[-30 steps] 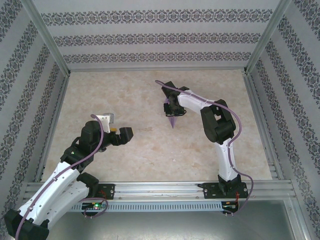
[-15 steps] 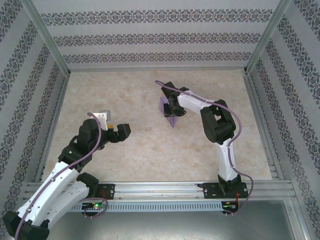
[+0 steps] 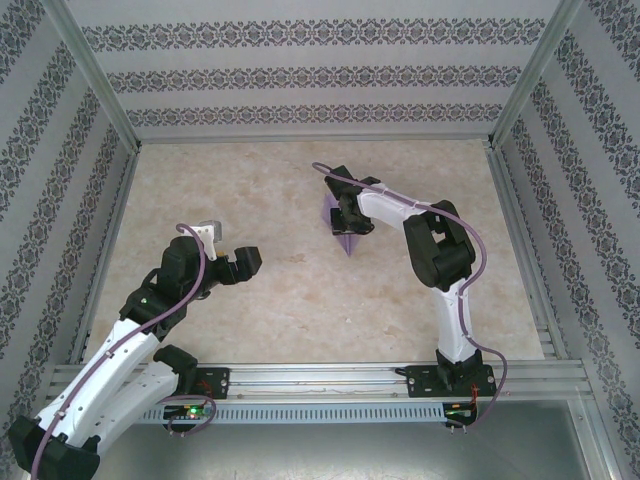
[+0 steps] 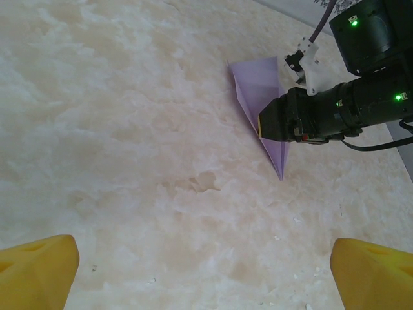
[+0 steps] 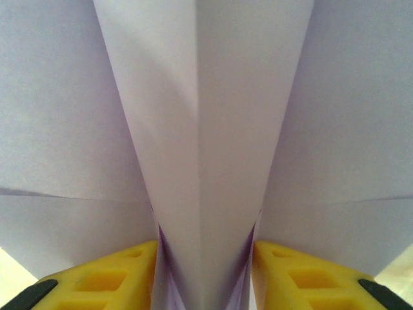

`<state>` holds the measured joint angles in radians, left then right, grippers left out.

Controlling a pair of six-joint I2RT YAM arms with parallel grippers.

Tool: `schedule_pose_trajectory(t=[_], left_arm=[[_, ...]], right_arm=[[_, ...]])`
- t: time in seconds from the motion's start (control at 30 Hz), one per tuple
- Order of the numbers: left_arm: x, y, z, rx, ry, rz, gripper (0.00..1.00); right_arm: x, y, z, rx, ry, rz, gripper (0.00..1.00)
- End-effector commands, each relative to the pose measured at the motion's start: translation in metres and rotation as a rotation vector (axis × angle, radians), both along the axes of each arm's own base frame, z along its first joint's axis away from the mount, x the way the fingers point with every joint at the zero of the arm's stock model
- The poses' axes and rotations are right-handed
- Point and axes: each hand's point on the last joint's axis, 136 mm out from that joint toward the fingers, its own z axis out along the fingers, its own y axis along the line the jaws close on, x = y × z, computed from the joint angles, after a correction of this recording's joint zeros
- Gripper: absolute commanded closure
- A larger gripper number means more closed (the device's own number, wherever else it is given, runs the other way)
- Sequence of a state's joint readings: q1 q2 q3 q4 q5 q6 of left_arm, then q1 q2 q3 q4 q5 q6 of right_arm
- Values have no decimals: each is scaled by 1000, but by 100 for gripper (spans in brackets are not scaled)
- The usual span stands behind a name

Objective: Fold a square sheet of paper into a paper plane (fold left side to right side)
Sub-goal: Place the paper plane at the center of the table.

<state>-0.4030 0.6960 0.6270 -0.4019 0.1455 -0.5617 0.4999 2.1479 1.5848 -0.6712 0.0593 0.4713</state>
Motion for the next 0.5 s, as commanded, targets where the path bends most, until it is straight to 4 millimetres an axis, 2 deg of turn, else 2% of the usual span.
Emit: schedule_pose_trajectory(t=[0.0,0.47], left_arm=[[1,5,2,-14,7,26,0],[2,5,6,-18,2,27,0]], right_arm=[[-9,-6,13,-24,-4,0,60],[-12,-4,20,-17,-11,14,58]])
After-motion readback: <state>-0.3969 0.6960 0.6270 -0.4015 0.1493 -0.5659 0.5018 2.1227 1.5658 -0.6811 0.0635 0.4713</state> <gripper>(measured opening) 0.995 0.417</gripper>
